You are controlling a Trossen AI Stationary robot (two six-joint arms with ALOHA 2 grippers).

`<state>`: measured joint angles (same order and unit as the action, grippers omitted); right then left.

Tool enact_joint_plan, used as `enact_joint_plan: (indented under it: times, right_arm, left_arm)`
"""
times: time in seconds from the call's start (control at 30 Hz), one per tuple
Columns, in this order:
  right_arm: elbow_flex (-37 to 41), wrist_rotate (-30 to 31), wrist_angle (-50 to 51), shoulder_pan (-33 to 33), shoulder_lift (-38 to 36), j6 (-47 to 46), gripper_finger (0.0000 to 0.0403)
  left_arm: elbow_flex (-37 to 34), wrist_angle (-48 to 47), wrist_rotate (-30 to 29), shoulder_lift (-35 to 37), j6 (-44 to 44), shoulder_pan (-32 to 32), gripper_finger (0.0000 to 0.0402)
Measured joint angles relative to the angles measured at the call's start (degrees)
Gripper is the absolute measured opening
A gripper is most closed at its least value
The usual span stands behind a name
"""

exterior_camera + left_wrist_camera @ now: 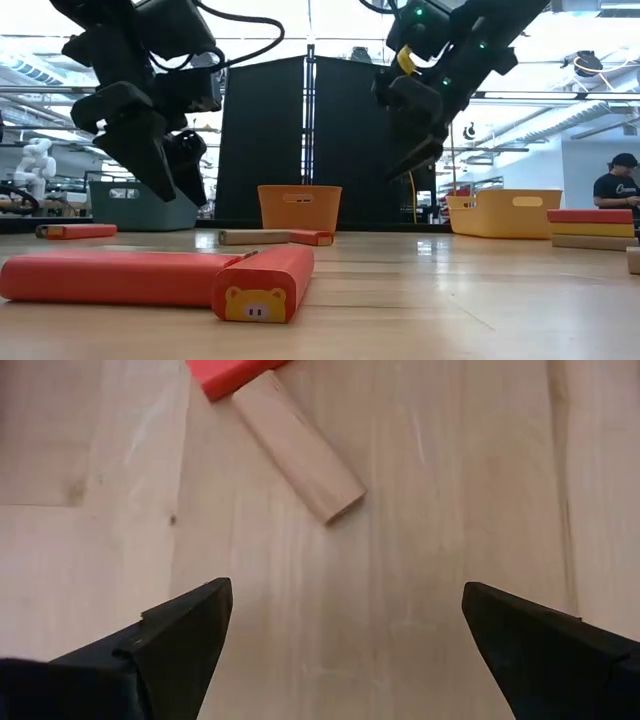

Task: Sort blocks
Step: Put the red block into the orange bin

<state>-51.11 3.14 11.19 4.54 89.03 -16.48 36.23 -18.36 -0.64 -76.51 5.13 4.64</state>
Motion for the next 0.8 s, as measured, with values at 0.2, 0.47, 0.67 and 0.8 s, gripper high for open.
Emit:
enact_joint_plan:
  times: [0.2, 0.47, 0.67, 0.8]
  right_arm:
    - [0.00, 0.01, -6.03, -0.02, 0.00, 3.77, 0.0215]
    - [-0.01, -0.16, -5.84, -0.06, -0.39, 7.45, 0.0215]
    - [-1.79, 6.28, 18.66, -0.01, -3.53, -4.59, 0.0215]
    - [-1.86, 6.51, 31.42, -0.49, -4.50, -16.39, 0.0215]
  left_arm:
    - [0.00, 0.24, -0.10, 0.00, 0.40, 0.00, 0.0392]
    - [0.02, 4.34, 2.72, 0.00, 0.08, 0.25, 0.0392]
    - [0.04, 5.94, 3.14, 0.00, -0.19, 1.51, 0.0392]
    - [0.04, 5.94, 1.96, 0.00, -2.90, 1.45, 0.0392]
